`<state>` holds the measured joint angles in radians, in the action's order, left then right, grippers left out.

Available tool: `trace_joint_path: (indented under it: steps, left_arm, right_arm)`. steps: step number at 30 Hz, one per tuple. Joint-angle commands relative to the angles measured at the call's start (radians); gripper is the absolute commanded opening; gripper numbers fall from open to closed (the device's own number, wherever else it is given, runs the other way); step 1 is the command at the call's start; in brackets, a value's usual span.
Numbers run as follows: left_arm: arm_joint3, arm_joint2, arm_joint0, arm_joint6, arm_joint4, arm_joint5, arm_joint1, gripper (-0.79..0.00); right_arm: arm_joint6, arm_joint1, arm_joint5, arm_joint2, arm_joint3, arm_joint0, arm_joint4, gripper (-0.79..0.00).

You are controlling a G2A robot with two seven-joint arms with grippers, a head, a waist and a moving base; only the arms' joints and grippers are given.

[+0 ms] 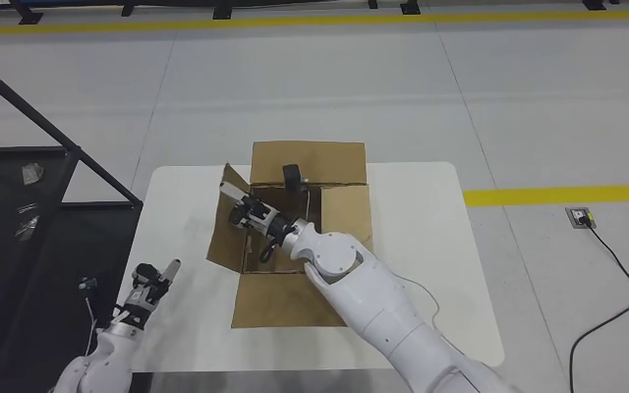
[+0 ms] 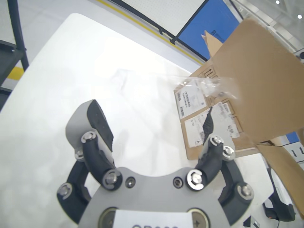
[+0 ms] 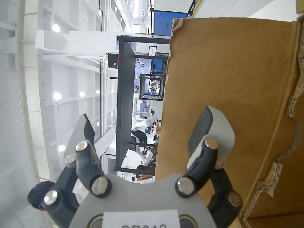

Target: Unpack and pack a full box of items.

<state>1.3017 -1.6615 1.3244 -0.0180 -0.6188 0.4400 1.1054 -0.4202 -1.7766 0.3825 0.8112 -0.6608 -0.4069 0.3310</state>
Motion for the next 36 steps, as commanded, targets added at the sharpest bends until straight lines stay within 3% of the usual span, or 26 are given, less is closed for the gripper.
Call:
trace_joint_path:
  steps: [1,7,13,22,28,36]
  left_arm:
    - [-0.027,0.029,-0.034,-0.021,-0.064,-0.039,0.003,0.000]
    - [-0.103,0.135,-0.136,-0.160,-0.342,-0.163,0.015,0.000]
    - [-0.235,0.255,-0.279,-0.194,-0.550,-0.249,0.032,0.000]
    - [-0.504,0.378,-0.482,-0.271,-0.621,-0.359,0.078,0.000]
    - [-0.605,0.397,-0.531,-0.359,-0.616,-0.400,0.096,0.000]
    - [-0.656,0.377,-0.547,-0.423,-0.600,-0.417,0.098,0.000]
  right_arm:
    - [-0.003,-0.003,0.002,0.003,0.005,-0.001,-0.001,0.000]
    - [-0.013,-0.008,0.012,0.018,0.022,-0.002,-0.005,0.000]
    - [-0.016,-0.009,0.016,0.034,0.022,-0.011,-0.016,0.000]
    - [-0.008,-0.006,0.005,0.061,0.008,-0.025,-0.046,0.000]
    - [-0.014,-0.003,-0.011,0.077,-0.007,-0.033,-0.064,0.000]
    - [-0.032,-0.009,-0.028,0.086,-0.004,-0.029,-0.074,0.000]
